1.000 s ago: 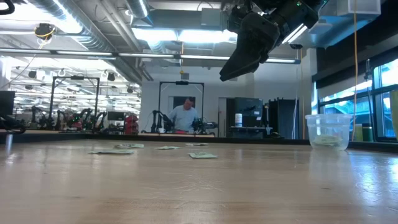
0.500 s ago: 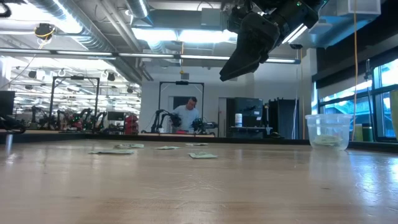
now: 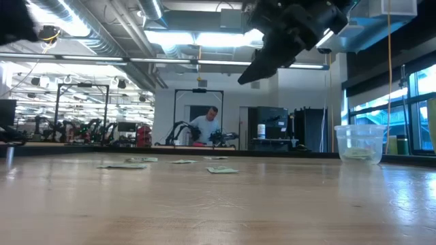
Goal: Pick and place items into bin
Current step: Put the white stevia packet into the top white bin
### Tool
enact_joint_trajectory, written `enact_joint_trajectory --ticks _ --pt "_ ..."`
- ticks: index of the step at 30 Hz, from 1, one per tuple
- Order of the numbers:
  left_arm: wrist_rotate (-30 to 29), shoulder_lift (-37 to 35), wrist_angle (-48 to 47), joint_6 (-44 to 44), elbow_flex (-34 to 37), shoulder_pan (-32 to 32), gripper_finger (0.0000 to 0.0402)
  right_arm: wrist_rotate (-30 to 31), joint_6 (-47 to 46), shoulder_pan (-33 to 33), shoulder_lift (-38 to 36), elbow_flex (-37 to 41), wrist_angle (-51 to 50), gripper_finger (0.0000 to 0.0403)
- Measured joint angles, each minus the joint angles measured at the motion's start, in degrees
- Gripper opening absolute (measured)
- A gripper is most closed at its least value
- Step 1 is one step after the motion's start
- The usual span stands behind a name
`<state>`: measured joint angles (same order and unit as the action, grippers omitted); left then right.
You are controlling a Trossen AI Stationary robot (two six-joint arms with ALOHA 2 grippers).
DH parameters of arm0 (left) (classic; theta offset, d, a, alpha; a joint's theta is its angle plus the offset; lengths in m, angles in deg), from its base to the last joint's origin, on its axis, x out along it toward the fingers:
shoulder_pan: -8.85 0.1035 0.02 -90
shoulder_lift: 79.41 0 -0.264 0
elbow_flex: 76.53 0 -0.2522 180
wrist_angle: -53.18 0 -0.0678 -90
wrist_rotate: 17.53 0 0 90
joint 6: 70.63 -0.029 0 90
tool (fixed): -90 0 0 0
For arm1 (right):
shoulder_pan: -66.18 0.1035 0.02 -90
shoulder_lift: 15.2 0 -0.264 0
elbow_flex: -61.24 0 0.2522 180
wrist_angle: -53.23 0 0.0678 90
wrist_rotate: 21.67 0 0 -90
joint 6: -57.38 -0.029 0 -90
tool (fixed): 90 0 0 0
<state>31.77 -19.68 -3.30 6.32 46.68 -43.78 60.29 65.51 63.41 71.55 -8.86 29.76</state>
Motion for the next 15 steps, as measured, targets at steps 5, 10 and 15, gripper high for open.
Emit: enact_joint_trajectory --ticks 5,10,15 --pt "-5.4 -0.2 -1.4 -12.6 0.0 6.1 0.0086 -0.5 4.1 2.3 4.8 0.0 2.4 0.0178" --pt "-6.6 -0.2 -1.2 -21.0 0.0 12.3 0.0086 -0.6 7.2 5.3 9.8 0.0 7.6 0.0175" --pt "-6.0 -0.2 -1.2 -25.7 0.0 17.0 0.0086 -0.6 7.2 6.8 13.9 0.0 12.8 0.0149"
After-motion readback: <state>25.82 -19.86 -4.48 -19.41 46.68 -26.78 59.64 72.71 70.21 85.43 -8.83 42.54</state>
